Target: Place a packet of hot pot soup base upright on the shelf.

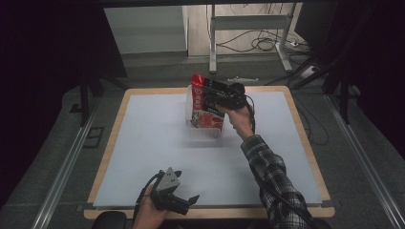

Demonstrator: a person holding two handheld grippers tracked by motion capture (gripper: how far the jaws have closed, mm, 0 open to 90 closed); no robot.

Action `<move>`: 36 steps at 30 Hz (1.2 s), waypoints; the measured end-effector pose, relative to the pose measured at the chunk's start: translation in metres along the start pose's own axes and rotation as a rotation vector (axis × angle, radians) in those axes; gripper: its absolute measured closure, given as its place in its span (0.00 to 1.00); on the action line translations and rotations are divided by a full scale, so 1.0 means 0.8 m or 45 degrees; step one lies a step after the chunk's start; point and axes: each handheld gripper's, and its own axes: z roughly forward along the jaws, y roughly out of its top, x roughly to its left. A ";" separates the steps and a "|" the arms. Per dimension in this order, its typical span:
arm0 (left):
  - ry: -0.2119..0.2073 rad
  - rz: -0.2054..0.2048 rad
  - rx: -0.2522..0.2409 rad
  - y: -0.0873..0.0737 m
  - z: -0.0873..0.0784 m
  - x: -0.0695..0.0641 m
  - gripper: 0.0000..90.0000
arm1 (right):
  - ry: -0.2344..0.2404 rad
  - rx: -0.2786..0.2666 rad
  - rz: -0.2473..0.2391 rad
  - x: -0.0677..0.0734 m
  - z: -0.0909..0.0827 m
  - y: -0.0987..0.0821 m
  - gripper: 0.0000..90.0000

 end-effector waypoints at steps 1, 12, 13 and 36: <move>0.001 0.000 0.000 0.000 0.000 0.000 0.00 | -0.003 0.013 0.003 -0.002 -0.001 -0.002 0.77; 0.007 0.013 -0.001 0.000 0.001 -0.001 0.00 | -0.026 0.001 -0.048 -0.007 -0.009 -0.007 0.64; 0.008 0.019 -0.002 0.000 0.001 -0.001 0.00 | -0.035 0.002 -0.057 -0.006 -0.009 -0.006 0.62; 0.004 0.002 -0.029 -0.003 0.001 0.003 0.02 | -0.085 0.132 -0.186 0.008 -0.025 -0.006 0.28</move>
